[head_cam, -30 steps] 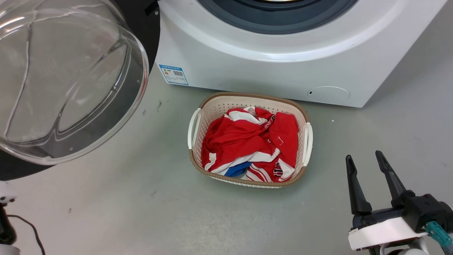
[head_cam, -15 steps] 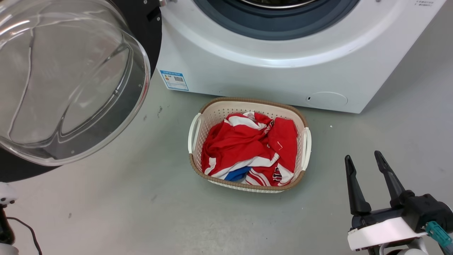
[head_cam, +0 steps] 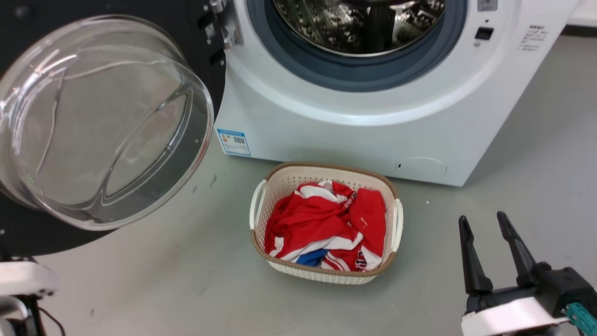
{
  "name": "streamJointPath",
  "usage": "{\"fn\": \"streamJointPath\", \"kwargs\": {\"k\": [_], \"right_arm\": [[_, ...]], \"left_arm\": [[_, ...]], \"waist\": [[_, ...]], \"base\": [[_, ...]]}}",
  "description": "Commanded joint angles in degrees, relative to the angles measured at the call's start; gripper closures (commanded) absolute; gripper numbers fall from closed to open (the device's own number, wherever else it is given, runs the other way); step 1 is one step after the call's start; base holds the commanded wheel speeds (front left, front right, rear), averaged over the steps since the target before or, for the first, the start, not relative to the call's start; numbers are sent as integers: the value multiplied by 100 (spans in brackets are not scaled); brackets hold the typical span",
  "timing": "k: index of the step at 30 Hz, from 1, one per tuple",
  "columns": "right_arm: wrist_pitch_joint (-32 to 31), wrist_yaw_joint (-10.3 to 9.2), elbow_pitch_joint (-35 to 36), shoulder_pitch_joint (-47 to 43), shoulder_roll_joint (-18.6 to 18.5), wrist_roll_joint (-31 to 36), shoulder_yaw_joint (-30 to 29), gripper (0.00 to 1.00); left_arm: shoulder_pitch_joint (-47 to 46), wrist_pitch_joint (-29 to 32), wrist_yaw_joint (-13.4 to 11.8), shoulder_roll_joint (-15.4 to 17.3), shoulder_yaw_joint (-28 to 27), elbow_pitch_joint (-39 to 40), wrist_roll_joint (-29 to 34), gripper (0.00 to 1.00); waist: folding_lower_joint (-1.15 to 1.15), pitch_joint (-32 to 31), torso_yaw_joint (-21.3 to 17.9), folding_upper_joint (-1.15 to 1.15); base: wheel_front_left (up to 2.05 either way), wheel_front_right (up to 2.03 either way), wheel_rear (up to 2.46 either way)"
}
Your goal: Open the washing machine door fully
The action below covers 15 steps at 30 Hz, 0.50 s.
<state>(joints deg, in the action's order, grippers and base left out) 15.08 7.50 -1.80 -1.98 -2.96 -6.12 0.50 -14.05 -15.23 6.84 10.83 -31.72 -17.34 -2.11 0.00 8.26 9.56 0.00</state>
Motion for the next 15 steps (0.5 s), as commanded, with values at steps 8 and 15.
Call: {"fn": "streamJointPath", "kwargs": {"k": [8, 15], "right_arm": [[12, -1, 76, -294, 17, -78, -60, 0], [12, -1, 228, -515, 17, -19, -104, 0]], "left_arm": [[776, 15, -3, -539, 664, 938, 367, 100], [1370, 15, -70, -740, 1575, 1451, 452, 100]], "waist": [[0, -512, -114, 0], [0, -804, -329, 0]], "base": [[0, 0, 0], [0, 0, 0]]}}
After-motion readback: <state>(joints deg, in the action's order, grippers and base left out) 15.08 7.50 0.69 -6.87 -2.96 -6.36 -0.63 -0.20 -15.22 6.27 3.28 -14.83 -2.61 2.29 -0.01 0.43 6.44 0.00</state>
